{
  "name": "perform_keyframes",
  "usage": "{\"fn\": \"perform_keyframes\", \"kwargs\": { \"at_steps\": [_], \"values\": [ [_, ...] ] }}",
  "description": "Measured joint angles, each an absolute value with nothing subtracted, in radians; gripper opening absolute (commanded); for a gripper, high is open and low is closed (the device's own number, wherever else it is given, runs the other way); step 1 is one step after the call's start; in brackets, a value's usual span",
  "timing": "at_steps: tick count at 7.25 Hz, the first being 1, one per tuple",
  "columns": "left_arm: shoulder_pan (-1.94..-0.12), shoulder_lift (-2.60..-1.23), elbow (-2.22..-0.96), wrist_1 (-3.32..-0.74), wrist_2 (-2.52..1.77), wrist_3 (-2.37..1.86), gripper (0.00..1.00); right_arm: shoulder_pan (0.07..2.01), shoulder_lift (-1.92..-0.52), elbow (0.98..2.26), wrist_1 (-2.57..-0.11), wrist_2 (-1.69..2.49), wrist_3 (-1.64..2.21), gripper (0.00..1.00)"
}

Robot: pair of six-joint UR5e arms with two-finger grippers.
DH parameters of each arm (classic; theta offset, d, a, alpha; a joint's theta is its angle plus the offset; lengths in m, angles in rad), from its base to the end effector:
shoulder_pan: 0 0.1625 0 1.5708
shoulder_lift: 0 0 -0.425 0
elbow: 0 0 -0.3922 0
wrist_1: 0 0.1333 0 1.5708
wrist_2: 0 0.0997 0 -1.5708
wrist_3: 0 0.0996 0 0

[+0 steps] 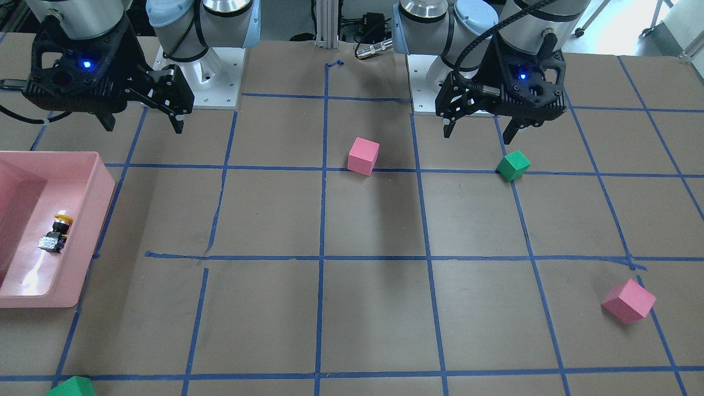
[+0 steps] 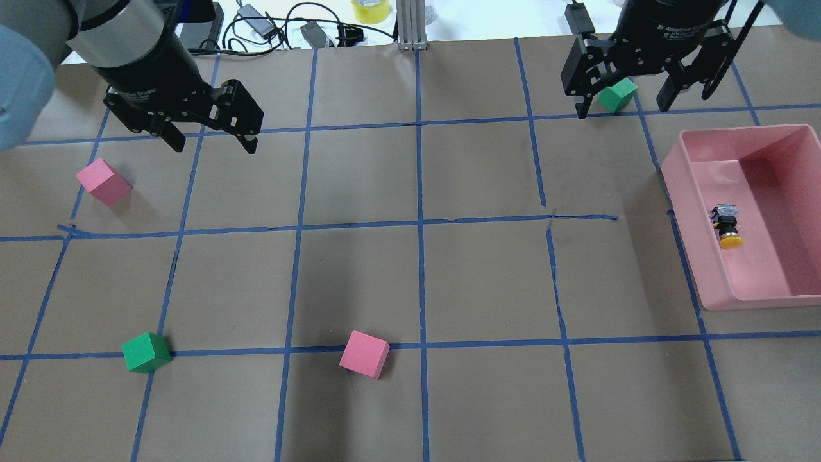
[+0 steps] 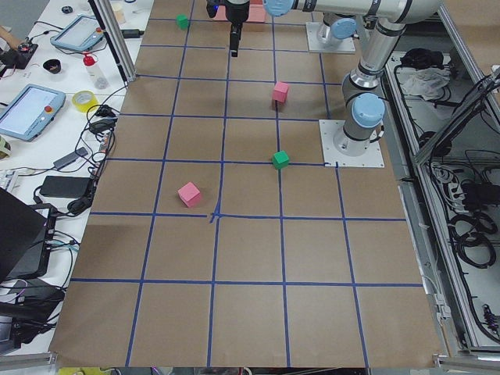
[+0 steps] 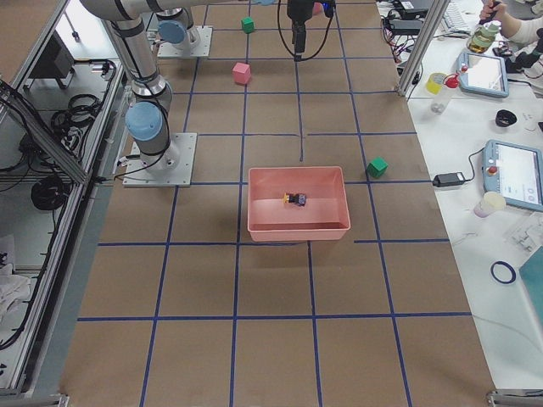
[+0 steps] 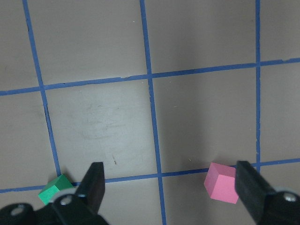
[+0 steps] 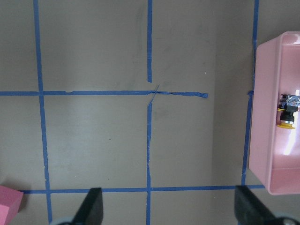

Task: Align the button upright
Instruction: 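Reach the right gripper into the pink bin over the yellow button switch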

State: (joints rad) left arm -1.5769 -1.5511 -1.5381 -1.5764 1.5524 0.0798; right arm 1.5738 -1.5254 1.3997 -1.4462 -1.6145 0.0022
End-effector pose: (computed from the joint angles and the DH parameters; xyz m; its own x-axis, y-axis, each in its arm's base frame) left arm -0.1381 -0.4867 0.5131 -0.9961 0.0866 0.0146 0.0858 0.9952 -0.0481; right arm 0.1305 -0.5078 0.5368 -0.9990 -0.0007 0.0437 -0.0008 1.0000 -0.0012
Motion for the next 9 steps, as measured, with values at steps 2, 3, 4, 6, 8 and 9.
{"fn": "perform_keyframes", "kwargs": {
  "at_steps": [2, 3, 4, 6, 8, 9],
  "values": [
    [-1.577, -1.551, -1.539, -1.577, 1.552, 0.080, 1.00, 1.492, -1.525, 1.401, -1.464, -1.614, -0.027, 1.00],
    [-1.577, -1.551, -1.539, -1.577, 1.552, 0.080, 1.00, 1.436, -1.522, 1.407, -1.478, -1.614, -0.088, 1.00],
    [-1.577, -1.550, -1.539, -1.577, 1.553, 0.080, 1.00, 1.364, -1.514, 1.433, -1.494, -1.612, -0.146, 1.00],
    [-1.577, -1.550, -1.539, -1.577, 1.554, 0.080, 1.00, 1.184, -1.496, 1.550, -1.633, -1.606, -0.253, 1.00],
    [-1.577, -1.549, -1.539, -1.578, 1.554, 0.080, 1.00, 1.043, -1.448, 1.683, -1.851, -1.603, -0.478, 1.00],
    [-1.577, -1.549, -1.539, -1.578, 1.554, 0.080, 1.00, 1.000, -1.417, 1.720, -1.906, -1.599, -0.536, 1.00]
  ]
}}
